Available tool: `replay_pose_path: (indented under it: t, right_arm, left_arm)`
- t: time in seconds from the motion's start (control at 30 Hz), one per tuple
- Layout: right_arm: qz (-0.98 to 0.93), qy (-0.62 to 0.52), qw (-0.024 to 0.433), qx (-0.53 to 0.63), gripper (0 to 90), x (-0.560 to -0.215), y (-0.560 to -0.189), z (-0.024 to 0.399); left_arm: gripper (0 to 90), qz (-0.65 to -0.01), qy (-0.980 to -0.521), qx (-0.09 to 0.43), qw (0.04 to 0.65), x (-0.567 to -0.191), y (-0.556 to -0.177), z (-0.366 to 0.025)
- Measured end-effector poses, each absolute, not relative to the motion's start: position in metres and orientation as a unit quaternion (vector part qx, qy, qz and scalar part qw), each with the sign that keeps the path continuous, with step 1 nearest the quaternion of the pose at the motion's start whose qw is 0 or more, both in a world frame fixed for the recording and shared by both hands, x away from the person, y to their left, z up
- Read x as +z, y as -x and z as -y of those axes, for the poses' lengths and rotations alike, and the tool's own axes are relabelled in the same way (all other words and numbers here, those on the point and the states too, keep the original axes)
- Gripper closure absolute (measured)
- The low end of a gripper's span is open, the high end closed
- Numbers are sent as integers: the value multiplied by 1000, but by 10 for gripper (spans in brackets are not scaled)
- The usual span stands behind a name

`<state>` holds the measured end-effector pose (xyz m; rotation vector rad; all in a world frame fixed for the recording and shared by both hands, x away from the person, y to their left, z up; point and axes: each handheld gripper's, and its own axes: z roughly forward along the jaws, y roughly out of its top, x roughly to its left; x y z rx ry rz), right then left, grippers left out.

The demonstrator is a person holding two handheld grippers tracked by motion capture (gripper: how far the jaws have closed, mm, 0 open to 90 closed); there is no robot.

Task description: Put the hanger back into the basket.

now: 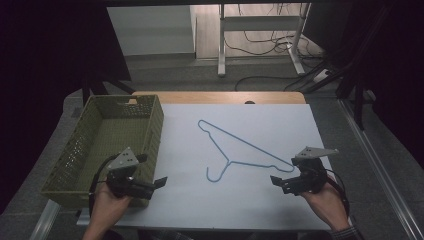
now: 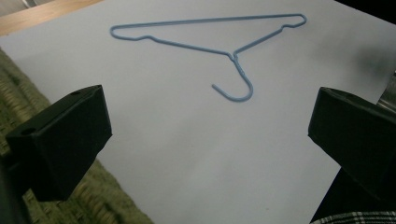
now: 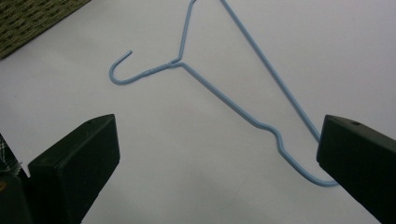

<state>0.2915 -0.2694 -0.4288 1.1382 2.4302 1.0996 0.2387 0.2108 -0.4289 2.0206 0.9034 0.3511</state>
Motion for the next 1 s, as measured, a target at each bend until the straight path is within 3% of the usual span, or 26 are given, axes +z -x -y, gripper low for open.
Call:
replay_pose_path:
  t: [0.47, 1.0]
  right_arm:
    - [-856, -370, 121, 340, 0, -425, -311, 258]
    - [-882, -346, 115, 299, 26, -432, -339, 234]
  left_arm:
    - [0, -334, -826, 108, 440, -432, -256, -166]
    - [0, -330, -837, 91, 426, -463, -283, -132]
